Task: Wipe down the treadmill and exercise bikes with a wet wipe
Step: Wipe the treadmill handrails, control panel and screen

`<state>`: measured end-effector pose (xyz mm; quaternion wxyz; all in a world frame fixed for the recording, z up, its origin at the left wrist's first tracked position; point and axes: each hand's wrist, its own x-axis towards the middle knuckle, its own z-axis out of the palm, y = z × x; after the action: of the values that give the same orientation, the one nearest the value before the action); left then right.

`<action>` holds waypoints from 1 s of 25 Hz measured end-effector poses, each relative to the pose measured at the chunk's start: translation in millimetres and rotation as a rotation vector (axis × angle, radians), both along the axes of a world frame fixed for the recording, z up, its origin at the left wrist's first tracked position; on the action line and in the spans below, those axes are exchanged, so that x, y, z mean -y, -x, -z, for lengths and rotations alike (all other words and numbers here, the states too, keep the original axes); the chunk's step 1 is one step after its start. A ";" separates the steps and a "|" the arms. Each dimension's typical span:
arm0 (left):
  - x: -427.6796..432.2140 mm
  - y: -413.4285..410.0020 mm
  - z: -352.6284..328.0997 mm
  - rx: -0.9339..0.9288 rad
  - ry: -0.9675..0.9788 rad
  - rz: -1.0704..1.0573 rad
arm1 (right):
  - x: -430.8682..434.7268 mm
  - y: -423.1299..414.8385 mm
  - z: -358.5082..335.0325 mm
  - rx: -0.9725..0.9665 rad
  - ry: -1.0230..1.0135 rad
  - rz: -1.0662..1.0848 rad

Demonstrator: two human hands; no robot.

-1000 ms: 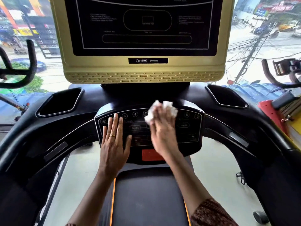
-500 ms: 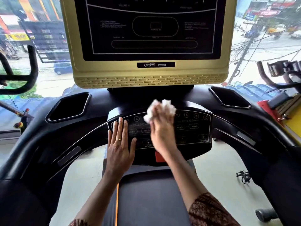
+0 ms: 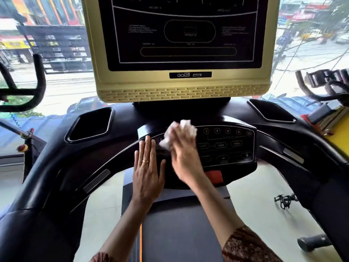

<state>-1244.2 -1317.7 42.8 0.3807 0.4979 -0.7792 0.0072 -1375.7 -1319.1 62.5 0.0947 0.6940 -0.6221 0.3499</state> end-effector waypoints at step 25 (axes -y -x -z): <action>12.5 -66.6 7.8 0.069 -0.017 -0.019 | -26.5 -68.0 16.8 -0.193 -0.046 -0.158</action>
<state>-1177.6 -1330.1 34.9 0.3494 0.5077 -0.7872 0.0213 -1307.7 -1292.6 45.7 0.1103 0.7733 -0.5611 0.2738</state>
